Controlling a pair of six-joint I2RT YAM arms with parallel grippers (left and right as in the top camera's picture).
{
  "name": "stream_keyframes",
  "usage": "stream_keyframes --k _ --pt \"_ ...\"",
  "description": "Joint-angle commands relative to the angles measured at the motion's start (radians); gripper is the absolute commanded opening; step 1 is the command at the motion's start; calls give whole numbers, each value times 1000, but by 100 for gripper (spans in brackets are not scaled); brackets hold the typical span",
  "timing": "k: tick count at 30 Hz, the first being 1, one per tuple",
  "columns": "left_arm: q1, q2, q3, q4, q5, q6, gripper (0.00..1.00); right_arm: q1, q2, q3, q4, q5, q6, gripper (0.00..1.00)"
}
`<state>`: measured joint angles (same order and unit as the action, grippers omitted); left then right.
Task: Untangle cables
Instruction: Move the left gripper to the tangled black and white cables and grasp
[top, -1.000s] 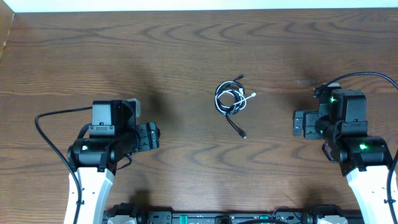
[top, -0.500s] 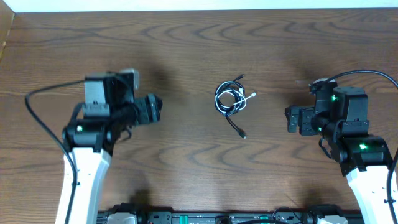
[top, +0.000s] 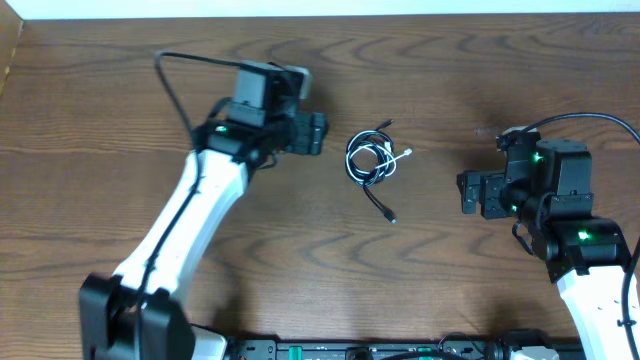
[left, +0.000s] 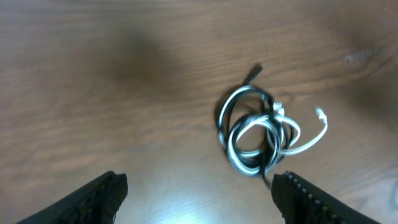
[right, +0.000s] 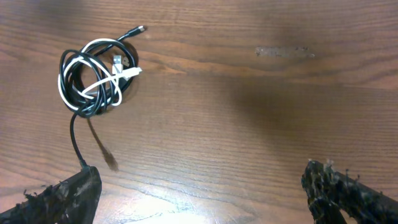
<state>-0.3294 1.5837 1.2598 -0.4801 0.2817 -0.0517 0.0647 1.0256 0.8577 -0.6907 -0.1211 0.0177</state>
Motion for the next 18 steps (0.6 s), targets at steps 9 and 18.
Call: stream_keyframes --k 9,18 --pt "-164 300 20 152 -13 13 76 -5 -2 21 0 -9 -7 99" --pt "-167 396 19 183 -40 13 68 -5 -2 21 0 -9 -7 99"
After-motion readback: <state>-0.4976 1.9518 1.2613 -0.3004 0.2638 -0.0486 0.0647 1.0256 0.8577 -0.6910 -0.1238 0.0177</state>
